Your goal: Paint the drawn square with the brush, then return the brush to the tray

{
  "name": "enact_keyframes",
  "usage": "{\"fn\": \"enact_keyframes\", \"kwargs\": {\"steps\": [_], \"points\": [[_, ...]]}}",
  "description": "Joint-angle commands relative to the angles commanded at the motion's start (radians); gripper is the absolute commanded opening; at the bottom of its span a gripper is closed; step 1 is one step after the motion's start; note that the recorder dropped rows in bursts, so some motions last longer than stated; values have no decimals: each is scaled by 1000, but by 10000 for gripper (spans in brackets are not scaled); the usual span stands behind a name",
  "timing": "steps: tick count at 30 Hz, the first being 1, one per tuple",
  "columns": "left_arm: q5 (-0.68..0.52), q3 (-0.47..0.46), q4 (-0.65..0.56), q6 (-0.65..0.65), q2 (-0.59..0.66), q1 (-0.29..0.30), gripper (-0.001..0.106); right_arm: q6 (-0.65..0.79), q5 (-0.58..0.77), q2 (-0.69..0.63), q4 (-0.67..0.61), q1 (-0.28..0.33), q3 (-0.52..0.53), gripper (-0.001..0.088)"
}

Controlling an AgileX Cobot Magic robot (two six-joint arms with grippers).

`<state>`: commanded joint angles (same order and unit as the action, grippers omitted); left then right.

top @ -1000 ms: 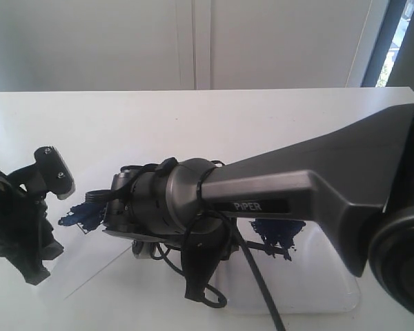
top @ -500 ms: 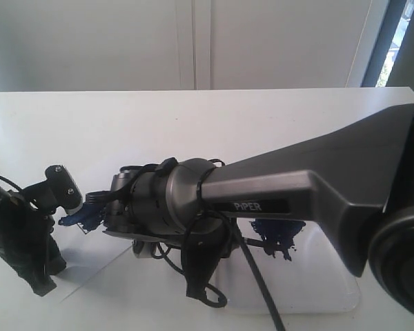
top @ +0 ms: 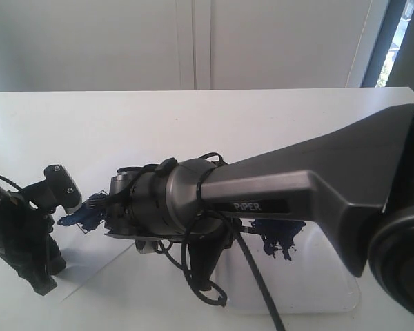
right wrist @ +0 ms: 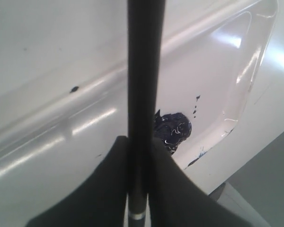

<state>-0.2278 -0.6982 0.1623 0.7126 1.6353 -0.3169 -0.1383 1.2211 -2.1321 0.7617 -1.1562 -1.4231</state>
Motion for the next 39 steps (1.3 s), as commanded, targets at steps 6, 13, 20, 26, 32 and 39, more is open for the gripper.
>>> {"fn": "enact_keyframes", "kwargs": {"steps": [6,13,20,26,32,39], "points": [[0,0,0,0,0,0,483,-4,0,0,2,16,0,0],[6,0,0,-2,0,0,483,-15,0,0,2,39,0,0],[17,0,0,-2,0,0,483,-15,0,4,2,40,0,0],[21,0,0,-6,0,0,483,-22,0,66,-6,40,0,0],[31,0,0,-48,-10,0,483,-42,0,223,-115,46,0,0],[41,0,0,-91,-89,0,483,-48,0,448,-434,131,27,0]]}}
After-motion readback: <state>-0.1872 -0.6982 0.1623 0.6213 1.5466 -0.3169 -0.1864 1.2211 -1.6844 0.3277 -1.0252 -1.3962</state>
